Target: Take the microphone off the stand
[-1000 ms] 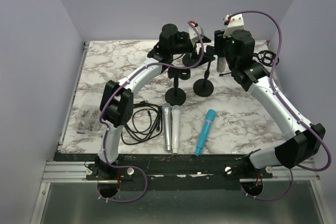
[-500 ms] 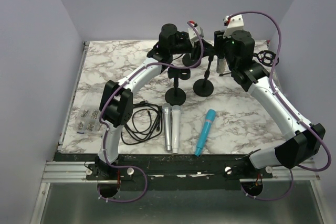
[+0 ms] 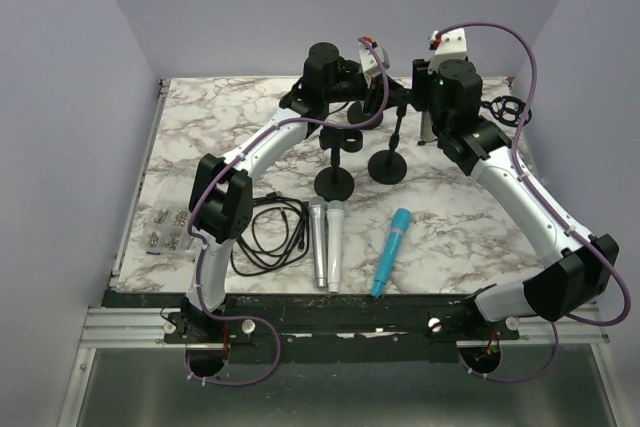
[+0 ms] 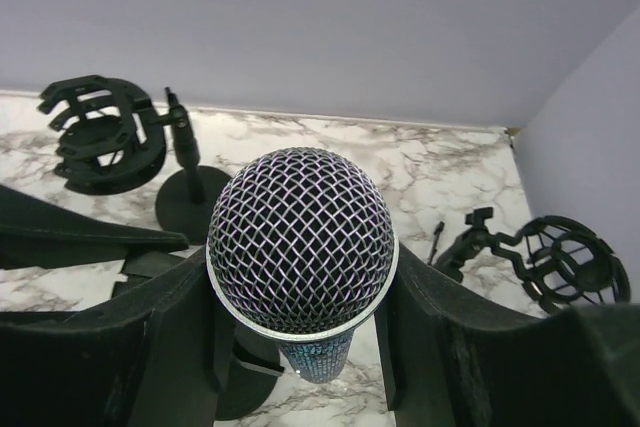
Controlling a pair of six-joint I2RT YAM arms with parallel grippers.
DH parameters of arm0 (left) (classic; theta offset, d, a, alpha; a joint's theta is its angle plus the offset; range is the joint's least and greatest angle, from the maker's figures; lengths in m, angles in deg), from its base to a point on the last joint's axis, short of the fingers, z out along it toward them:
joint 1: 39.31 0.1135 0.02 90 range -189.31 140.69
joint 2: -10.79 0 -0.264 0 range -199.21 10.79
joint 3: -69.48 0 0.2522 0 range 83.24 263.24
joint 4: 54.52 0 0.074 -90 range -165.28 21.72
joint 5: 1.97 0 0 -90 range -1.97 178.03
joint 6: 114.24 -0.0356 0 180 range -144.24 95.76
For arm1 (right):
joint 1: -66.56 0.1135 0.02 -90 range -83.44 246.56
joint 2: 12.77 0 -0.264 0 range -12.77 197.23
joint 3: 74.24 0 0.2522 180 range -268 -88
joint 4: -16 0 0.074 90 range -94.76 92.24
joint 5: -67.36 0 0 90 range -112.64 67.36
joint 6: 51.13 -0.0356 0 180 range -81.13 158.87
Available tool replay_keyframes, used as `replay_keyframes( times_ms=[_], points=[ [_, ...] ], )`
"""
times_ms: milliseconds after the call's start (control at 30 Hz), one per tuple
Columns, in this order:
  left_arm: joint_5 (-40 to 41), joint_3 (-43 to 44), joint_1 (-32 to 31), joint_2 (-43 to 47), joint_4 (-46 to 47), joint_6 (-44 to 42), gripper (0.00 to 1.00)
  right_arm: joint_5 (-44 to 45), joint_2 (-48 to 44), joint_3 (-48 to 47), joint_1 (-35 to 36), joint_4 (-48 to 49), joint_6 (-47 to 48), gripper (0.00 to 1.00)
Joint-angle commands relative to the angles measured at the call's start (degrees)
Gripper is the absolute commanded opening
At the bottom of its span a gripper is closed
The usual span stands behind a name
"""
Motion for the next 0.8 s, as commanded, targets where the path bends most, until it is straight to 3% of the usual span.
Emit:
replay_keyframes(
  times_ms=[0, 500, 767],
  points=[
    [2.5, 0.5, 0.4, 1.3, -3.8, -0.7, 0.0, 9.1, -3.4, 1.4, 0.0, 4.0, 0.2, 0.01],
    [7.0, -2.2, -1.6, 1.2, -5.6, -1.1, 0.0, 8.7, -14.4, 4.0, 0.0, 6.6, -3.9, 0.01],
    [9.2, -8.4, -2.7, 1.1, -3.6, -0.9, 0.0, 7.3, -15.9, 5.6, 0.0, 7.4, -4.3, 0.01]
  ],
)
